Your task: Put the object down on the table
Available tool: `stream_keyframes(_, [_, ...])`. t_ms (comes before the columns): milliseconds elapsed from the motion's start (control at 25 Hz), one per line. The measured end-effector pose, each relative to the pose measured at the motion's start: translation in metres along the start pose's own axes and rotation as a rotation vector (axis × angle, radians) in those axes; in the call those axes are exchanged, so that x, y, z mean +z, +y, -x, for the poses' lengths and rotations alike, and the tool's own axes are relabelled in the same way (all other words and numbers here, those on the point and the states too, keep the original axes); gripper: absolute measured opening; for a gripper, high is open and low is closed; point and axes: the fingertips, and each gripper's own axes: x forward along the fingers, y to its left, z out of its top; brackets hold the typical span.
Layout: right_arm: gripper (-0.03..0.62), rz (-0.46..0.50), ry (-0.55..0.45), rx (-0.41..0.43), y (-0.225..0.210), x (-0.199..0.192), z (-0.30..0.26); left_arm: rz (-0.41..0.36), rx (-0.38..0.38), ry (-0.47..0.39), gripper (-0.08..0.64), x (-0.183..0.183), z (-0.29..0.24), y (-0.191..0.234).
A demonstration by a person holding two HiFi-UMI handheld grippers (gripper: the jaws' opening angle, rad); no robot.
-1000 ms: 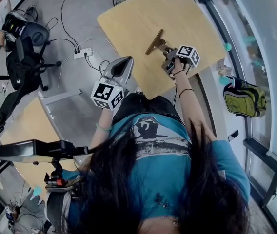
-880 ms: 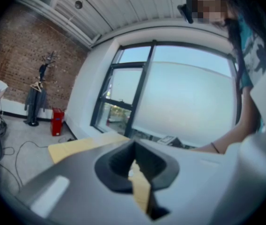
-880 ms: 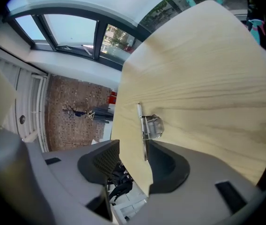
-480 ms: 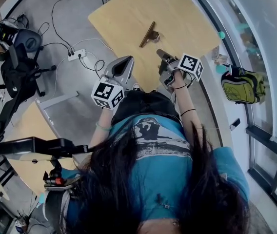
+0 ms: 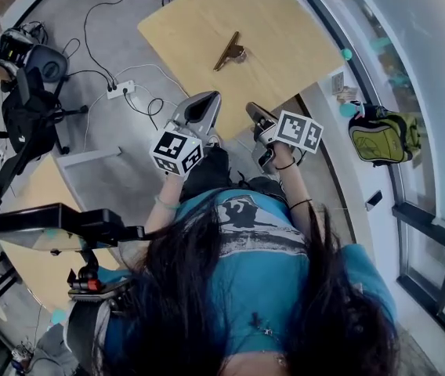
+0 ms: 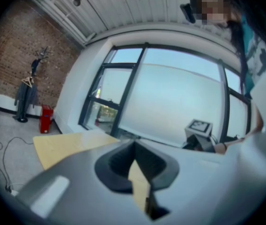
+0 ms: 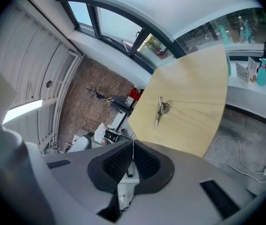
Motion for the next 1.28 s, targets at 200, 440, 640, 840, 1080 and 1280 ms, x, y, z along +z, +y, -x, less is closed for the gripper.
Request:
stream_keyframes(200, [0.014, 0.021, 0.037, 0.037, -0.004, -0.025, 0.056, -0.034, 0.023, -0.02, 0.003, -0.006, 0.003, -0.054])
stream_keyframes(440, [0.014, 0.005, 0.084, 0.11, -0.029, -0.07, 0.137, 0.112, 0.092, -0.122, 0.003, -0.031, 0.022, -0.142])
stream_keyframes(640, [0.013, 0.04, 0.132, 0.127, -0.054, -0.103, 0.202, 0.12, 0.148, -0.119, 0.003, -0.065, 0.037, -0.209])
stream_keyframes(840, [0.012, 0.067, 0.165, 0.13, -0.07, -0.128, 0.244, 0.129, 0.184, -0.11, 0.003, -0.085, 0.059, -0.26])
stream_keyframes(1080, [0.014, 0.149, 0.199, 0.144, -0.065, -0.16, 0.266, 0.082, 0.242, -0.095, 0.003, -0.088, 0.099, -0.291])
stream_keyframes(1280, [0.013, 0.16, 0.224, 0.164, -0.056, -0.176, 0.267, 0.03, 0.268, -0.072, 0.003, -0.089, 0.124, -0.303])
